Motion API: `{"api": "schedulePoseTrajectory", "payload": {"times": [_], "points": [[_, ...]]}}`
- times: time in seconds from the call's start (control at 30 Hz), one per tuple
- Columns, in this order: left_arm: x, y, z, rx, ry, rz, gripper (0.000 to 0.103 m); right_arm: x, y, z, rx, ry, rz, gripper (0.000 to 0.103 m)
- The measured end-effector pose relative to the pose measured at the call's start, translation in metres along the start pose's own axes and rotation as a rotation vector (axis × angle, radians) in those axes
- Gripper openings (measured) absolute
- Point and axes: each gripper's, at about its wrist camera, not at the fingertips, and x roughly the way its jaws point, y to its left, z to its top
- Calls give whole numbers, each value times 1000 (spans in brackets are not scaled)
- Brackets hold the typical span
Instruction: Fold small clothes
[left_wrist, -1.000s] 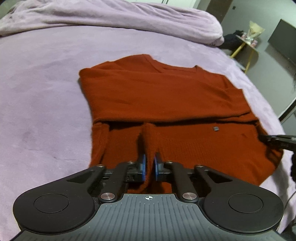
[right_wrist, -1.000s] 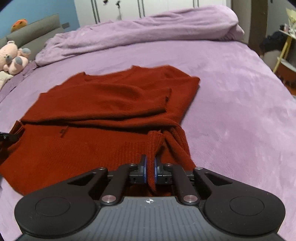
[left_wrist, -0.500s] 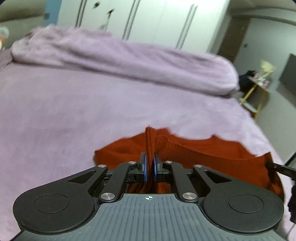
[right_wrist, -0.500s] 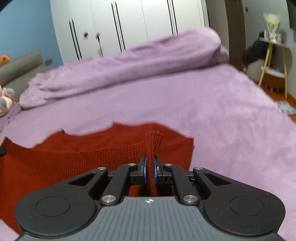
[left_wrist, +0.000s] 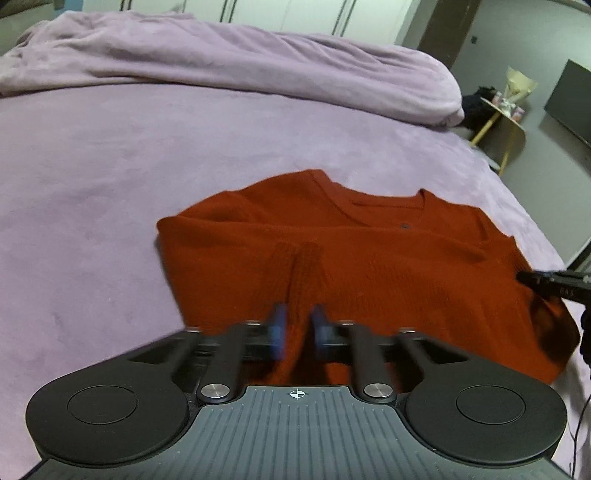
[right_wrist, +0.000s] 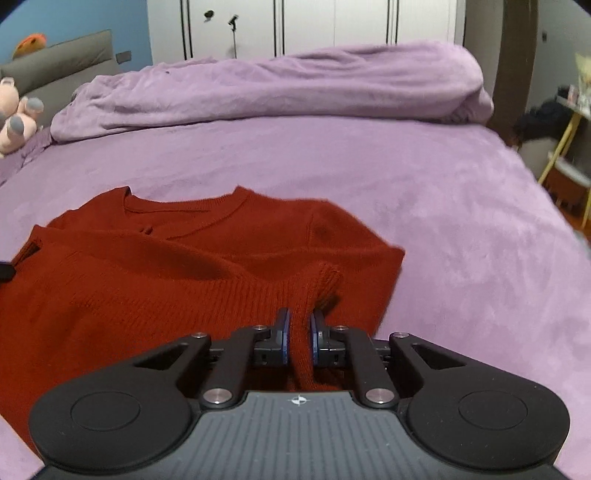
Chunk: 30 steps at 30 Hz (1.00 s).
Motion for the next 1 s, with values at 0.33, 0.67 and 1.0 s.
{"api": "schedulePoseTrajectory", "payload": {"times": [0.33, 0.67, 1.0], "points": [[-39, -12, 71, -15, -285, 142, 7, 0, 13, 64, -12, -228, -236, 5], [28, 3, 81, -30, -234, 303, 9, 64, 11, 75, -13, -138, -341, 0], [39, -49, 38, -1, -156, -5, 46, 54, 123, 39, -114, -82, 337, 4]]}}
